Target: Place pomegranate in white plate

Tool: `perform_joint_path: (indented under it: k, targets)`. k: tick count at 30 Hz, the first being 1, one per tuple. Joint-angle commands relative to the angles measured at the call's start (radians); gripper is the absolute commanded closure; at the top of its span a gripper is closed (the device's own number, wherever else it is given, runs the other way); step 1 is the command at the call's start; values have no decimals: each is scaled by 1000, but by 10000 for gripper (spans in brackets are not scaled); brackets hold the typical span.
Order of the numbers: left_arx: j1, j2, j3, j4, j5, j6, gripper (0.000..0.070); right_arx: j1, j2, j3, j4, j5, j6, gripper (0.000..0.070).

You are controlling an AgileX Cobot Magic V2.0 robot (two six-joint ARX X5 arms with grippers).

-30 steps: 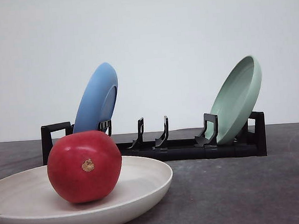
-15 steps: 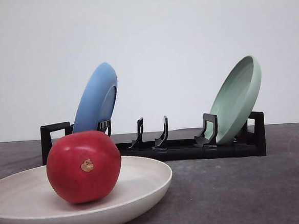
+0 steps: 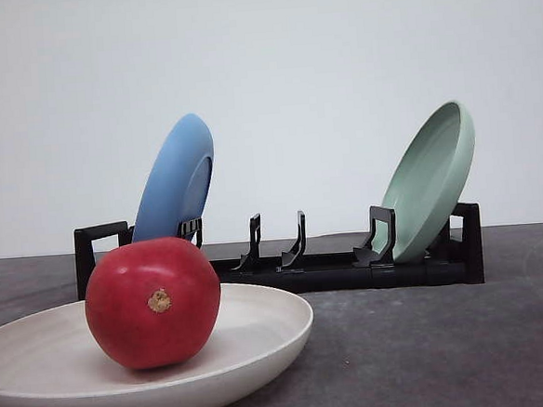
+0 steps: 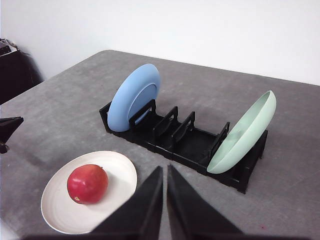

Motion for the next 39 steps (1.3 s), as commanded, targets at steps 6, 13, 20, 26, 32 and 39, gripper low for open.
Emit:
perform_joint_path:
  k: [6, 13, 20, 26, 32, 39]
  targets:
    - [2, -1, -9, -6, 3, -5, 700, 11, 3, 9, 10, 1, -1, 691]
    - [2, -1, -9, -6, 3, -5, 700, 11, 3, 9, 10, 1, 0, 691]
    - [2, 0, -9, -6, 3, -5, 700, 11, 3, 9, 12, 1, -4, 691]
    - [2, 0, -9, -6, 3, -5, 700, -181, -16, -77, 173, 0, -150, 691]
    - [2, -1, -9, -6, 3, -6, 700, -551, -59, -395, 638, -3, -198, 691]
    - [2, 0, -9, -6, 3, -6, 700, -789, -110, -643, 806, -2, -151, 691]
